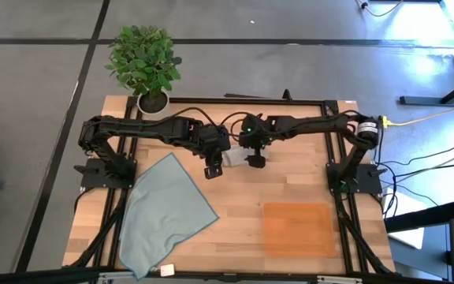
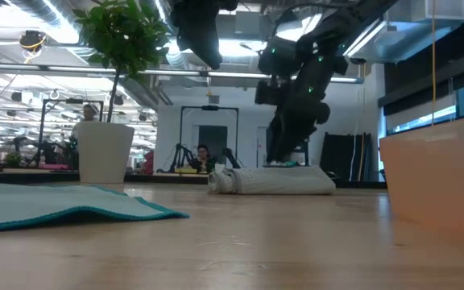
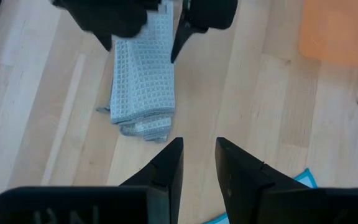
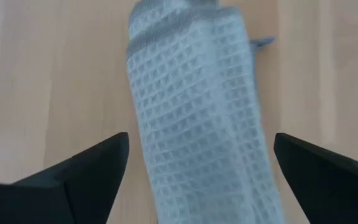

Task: Roll microfiber towels into tight, uniform cylinder then place into a basket
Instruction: Put the rolled gray microfiber towel into the orange bin

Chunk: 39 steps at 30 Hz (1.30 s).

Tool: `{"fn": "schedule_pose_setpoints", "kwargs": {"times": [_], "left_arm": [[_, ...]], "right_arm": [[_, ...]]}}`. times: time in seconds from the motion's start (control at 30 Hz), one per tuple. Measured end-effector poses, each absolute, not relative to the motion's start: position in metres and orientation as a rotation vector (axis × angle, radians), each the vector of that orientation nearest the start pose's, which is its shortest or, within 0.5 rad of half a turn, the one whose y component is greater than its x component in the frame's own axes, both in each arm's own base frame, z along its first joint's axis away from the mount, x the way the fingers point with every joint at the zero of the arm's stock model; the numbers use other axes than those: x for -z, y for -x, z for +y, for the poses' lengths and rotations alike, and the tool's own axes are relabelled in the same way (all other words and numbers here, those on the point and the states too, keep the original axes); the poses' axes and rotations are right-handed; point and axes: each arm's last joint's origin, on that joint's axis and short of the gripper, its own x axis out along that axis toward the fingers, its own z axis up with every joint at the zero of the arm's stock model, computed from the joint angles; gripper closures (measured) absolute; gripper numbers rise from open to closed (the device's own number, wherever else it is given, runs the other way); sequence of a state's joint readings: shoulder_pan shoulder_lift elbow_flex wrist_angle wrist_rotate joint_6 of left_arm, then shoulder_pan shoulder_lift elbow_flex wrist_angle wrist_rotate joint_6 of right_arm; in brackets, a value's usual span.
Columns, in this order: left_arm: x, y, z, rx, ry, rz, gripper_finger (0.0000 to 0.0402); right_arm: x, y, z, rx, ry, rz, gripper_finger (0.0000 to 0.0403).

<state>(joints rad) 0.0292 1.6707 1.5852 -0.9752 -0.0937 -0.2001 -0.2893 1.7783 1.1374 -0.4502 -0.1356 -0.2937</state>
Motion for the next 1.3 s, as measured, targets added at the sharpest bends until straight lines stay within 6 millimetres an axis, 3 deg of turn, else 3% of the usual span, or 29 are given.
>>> {"fn": "schedule_pose_setpoints", "kwargs": {"times": [0.53,1.3], "left_arm": [[-0.321,-0.343,0.013,-0.217,0.147,1.041,0.0318],[-0.321,-0.343,0.013,-0.217,0.147,1.041,0.0317]], "right_arm": [[-0.130,-0.350,-0.109,-0.069,-0.002,1.116,0.0003],[-0.124,-0.354,-0.110,-0.064,0.012,1.099,0.0003]]}}
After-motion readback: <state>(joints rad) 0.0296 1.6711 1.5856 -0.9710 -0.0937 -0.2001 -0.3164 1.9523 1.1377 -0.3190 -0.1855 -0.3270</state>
